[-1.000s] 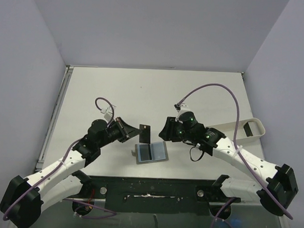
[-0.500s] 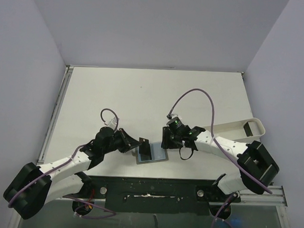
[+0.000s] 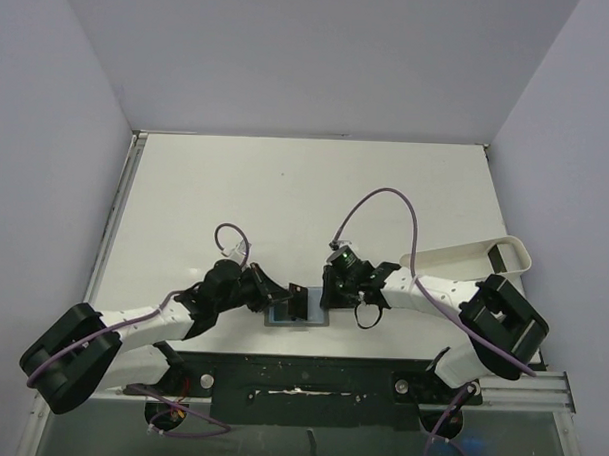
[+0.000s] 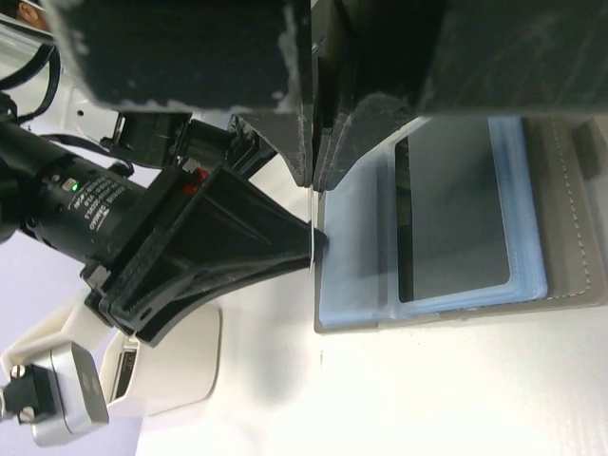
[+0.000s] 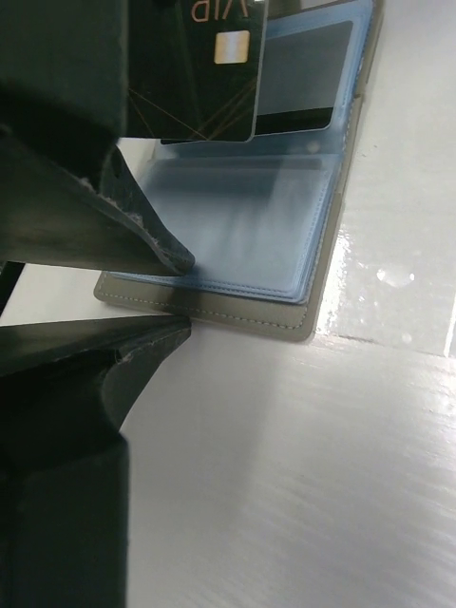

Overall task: Put the credit cards into the card holder
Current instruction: Insert the credit card into the card holder.

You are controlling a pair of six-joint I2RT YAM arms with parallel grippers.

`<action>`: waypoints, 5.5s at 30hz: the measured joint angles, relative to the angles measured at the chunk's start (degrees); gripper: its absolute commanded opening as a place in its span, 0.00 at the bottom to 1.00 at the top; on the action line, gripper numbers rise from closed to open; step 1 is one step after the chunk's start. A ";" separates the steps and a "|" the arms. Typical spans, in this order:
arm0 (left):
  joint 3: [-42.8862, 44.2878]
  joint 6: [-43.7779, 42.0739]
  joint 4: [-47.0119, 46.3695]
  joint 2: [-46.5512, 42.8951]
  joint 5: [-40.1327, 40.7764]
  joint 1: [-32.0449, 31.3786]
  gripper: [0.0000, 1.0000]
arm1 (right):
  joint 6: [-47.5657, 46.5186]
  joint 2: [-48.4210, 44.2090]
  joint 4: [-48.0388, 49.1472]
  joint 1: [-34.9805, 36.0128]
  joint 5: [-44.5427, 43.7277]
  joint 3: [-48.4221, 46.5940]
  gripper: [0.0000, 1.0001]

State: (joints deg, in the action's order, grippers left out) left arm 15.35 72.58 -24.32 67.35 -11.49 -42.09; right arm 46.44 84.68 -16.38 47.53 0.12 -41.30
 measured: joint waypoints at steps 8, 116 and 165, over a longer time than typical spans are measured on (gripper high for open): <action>0.52 -3.13 3.21 -0.22 2.21 0.00 0.00 | 2.58 -0.15 1.53 1.33 0.02 1.27 0.22; 7.39 -23.54 12.11 9.11 -0.35 2.05 0.00 | 3.39 -0.42 2.73 3.54 -2.67 2.19 0.15; 3.67 -12.11 3.08 10.14 6.21 -2.25 0.13 | 5.77 -0.59 2.40 4.70 -4.81 2.19 0.17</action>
State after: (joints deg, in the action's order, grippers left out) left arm 19.03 60.47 -21.23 77.49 -5.28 -44.34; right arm 52.21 84.09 -13.98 52.23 -4.69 -39.11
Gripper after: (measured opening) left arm 0.030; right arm 0.152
